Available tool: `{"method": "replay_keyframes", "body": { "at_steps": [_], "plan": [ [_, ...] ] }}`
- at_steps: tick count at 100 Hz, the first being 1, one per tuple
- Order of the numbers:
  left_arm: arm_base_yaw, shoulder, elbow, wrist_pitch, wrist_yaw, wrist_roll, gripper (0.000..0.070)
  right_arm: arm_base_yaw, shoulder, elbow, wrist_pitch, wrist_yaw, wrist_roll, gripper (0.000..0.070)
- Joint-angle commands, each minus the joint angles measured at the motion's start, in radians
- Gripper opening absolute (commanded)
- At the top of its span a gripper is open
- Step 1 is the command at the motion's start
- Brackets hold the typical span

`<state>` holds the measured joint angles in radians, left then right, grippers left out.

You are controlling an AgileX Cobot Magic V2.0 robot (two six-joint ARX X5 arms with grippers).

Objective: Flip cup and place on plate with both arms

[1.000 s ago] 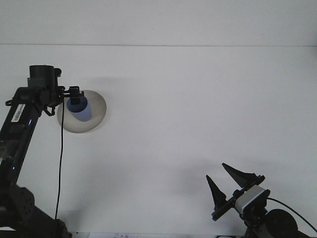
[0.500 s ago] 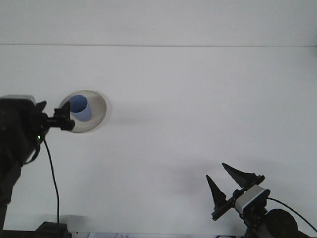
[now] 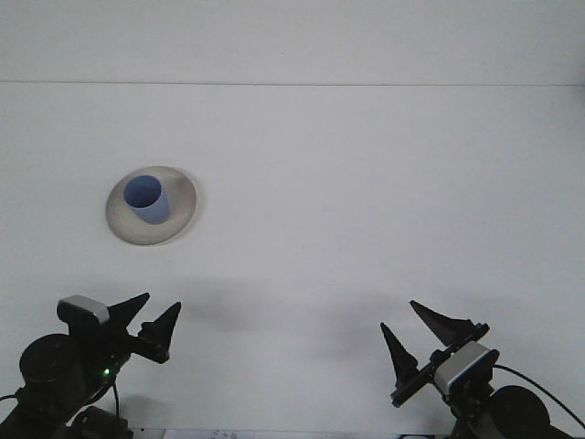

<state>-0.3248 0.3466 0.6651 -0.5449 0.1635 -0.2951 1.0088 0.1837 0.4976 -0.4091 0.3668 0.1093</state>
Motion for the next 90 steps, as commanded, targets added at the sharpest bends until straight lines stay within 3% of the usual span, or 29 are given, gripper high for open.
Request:
{"method": "replay_keyframes", "body": {
  "at_steps": [1, 4, 5, 90],
  "plan": [
    [-0.003, -0.009, 0.009, 0.015, 0.002, -0.009, 0.0196, 0.013, 0.001, 0.008, 0.005, 0.0, -0.005, 0.0154],
    [-0.004, -0.011, 0.009, 0.015, 0.003, -0.009, 0.0033, 0.013, 0.001, 0.008, 0.001, 0.0, -0.005, 0.0012],
    [-0.004, -0.012, 0.009, 0.015, 0.003, -0.009, 0.0, 0.013, 0.001, 0.008, -0.002, 0.0, -0.005, 0.0],
    [-0.003, -0.015, 0.009, 0.021, 0.002, -0.004, 0.0015, 0.013, 0.0, 0.008, -0.003, 0.0, -0.005, 0.0005]
  ]
}}
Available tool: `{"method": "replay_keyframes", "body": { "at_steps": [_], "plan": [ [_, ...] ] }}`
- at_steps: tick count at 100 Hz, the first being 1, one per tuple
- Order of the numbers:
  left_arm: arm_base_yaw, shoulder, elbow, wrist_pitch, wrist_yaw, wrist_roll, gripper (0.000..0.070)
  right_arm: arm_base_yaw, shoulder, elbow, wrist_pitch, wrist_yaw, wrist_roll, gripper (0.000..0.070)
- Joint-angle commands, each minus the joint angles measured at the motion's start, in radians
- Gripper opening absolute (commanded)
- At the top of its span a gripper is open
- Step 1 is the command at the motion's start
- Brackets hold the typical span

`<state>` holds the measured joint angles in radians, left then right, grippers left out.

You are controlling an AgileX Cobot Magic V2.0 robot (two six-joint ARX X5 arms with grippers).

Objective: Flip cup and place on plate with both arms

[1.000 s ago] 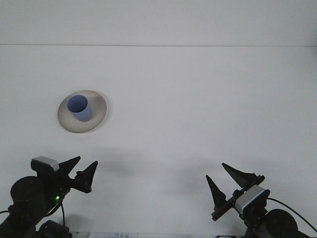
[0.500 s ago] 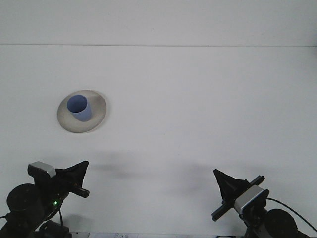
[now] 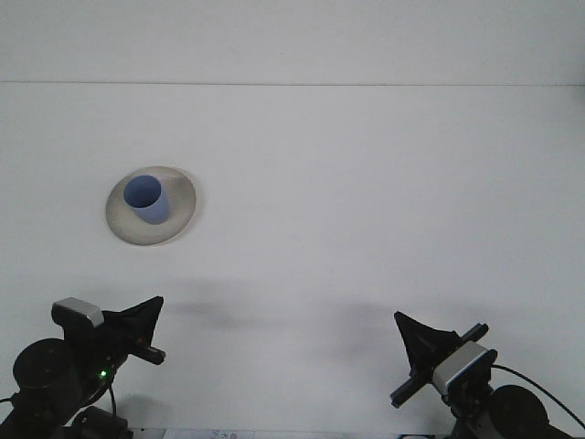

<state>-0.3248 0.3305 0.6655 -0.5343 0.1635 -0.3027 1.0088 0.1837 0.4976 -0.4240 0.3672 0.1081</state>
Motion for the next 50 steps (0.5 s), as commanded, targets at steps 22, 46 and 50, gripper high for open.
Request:
{"method": "replay_keyframes", "body": {
  "at_steps": [22, 46, 50],
  "plan": [
    [0.095, -0.077, -0.11, 0.182, -0.019, 0.185, 0.0015, 0.013, 0.0, 0.008, 0.012, 0.0, -0.004, 0.0005],
    [0.241, -0.232, -0.447, 0.473, -0.246, 0.281, 0.0015, 0.013, 0.0, 0.008, 0.013, 0.0, -0.004, 0.0005],
    [0.255, -0.246, -0.483, 0.485, -0.274, 0.281, 0.0015, 0.013, 0.0, 0.008, 0.012, 0.0, -0.004, 0.0005]
  ]
}}
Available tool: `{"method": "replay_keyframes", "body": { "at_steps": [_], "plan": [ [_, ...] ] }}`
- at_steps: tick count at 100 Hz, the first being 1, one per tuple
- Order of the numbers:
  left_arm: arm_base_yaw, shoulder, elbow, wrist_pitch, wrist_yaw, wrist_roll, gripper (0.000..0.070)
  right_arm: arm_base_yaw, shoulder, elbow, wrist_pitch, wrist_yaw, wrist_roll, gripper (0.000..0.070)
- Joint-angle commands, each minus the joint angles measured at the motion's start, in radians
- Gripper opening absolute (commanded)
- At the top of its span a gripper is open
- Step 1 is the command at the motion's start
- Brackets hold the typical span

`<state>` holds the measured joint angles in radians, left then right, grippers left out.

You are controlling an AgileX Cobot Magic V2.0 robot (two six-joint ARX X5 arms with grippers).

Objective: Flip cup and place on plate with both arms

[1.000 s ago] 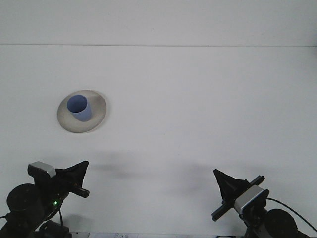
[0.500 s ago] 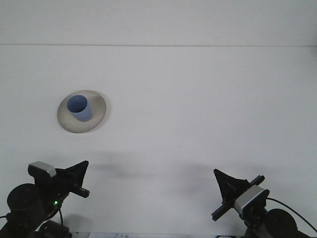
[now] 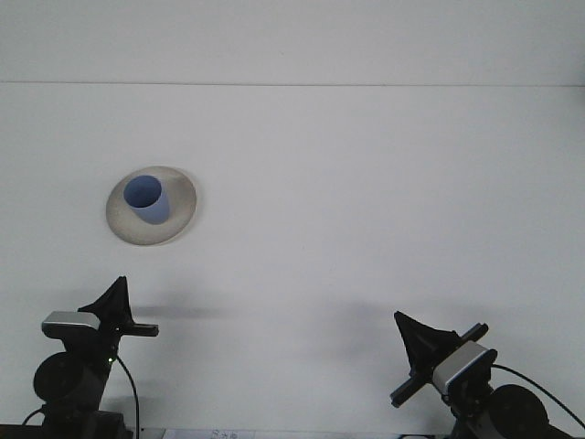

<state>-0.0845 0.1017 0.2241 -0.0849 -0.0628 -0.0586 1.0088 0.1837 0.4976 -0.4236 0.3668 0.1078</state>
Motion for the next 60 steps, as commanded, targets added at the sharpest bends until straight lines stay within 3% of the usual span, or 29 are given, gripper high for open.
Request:
{"method": "replay_keyframes", "body": {
  "at_steps": [1, 32, 60],
  "plan": [
    [0.018, -0.02, -0.05, 0.037, -0.053, 0.037, 0.0015, 0.013, 0.0, 0.008, 0.012, 0.0, -0.003, 0.0005],
    [0.049, -0.098, -0.209, 0.095, -0.077, 0.058, 0.0015, 0.013, 0.0, 0.008, 0.012, 0.0, -0.003, 0.0005],
    [0.049, -0.099, -0.21, 0.113, -0.075, 0.058, 0.0016, 0.013, 0.0, 0.008, 0.012, 0.0, -0.003, 0.0005]
  ]
}}
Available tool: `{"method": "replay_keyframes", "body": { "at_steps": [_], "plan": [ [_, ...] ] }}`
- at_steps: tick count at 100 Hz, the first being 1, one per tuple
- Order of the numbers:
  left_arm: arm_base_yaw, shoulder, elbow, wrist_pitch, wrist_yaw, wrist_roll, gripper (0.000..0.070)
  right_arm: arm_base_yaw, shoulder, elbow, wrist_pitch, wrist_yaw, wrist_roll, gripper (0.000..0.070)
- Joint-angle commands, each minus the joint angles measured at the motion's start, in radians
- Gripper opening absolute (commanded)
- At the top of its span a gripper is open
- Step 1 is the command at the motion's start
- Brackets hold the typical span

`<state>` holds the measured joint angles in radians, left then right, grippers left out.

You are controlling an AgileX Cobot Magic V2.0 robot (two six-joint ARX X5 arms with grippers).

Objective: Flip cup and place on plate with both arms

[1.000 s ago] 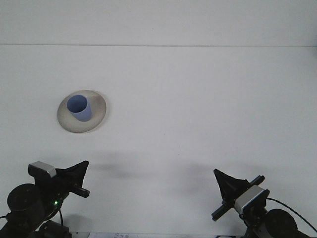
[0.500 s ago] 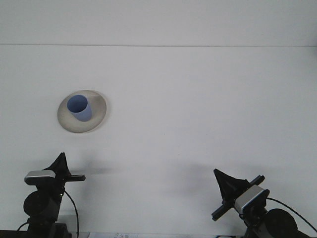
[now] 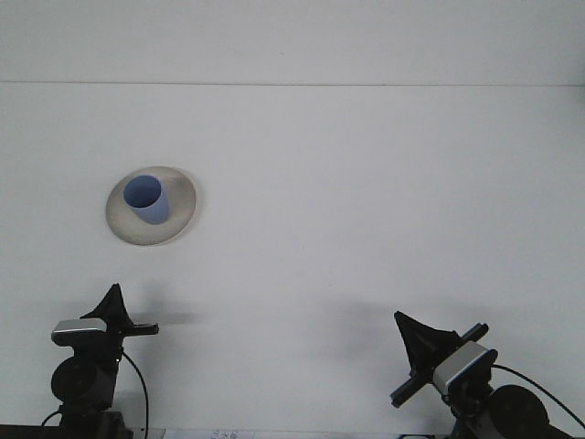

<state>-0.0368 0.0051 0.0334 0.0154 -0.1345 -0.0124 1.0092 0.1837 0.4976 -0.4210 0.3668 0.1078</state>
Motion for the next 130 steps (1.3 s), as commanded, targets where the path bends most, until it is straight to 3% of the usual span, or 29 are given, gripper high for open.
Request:
{"method": "replay_keyframes", "body": {
  "at_steps": [1, 73, 80, 91, 99, 118, 130],
  "plan": [
    [0.001, -0.002, -0.019, 0.013, -0.003, 0.012, 0.0015, 0.013, 0.0, 0.008, 0.009, 0.0, -0.003, 0.0005],
    [0.001, -0.002, -0.019, 0.013, -0.003, 0.012, 0.0015, 0.007, 0.0, 0.008, 0.009, 0.002, -0.018, 0.0005],
    [0.001, -0.002, -0.019, 0.013, -0.003, 0.012, 0.0015, -0.038, 0.0, 0.004, 0.008, -0.001, -0.061, 0.0005],
    [0.001, -0.002, -0.019, 0.013, -0.003, 0.012, 0.0015, -0.217, -0.01, -0.052, 0.037, -0.007, -0.063, 0.0005],
    [0.001, -0.002, -0.019, 0.013, -0.003, 0.012, 0.0015, -0.401, -0.026, -0.125, 0.099, -0.075, -0.056, 0.0005],
    [0.001, -0.002, -0.019, 0.013, -0.003, 0.012, 0.0015, -0.797, -0.116, -0.315, 0.245, -0.348, -0.059, 0.0005],
    [0.001, -0.002, -0.019, 0.013, -0.003, 0.012, 0.0015, -0.927, -0.174, -0.396, 0.276, -0.422, -0.06, 0.0005]
  ]
}}
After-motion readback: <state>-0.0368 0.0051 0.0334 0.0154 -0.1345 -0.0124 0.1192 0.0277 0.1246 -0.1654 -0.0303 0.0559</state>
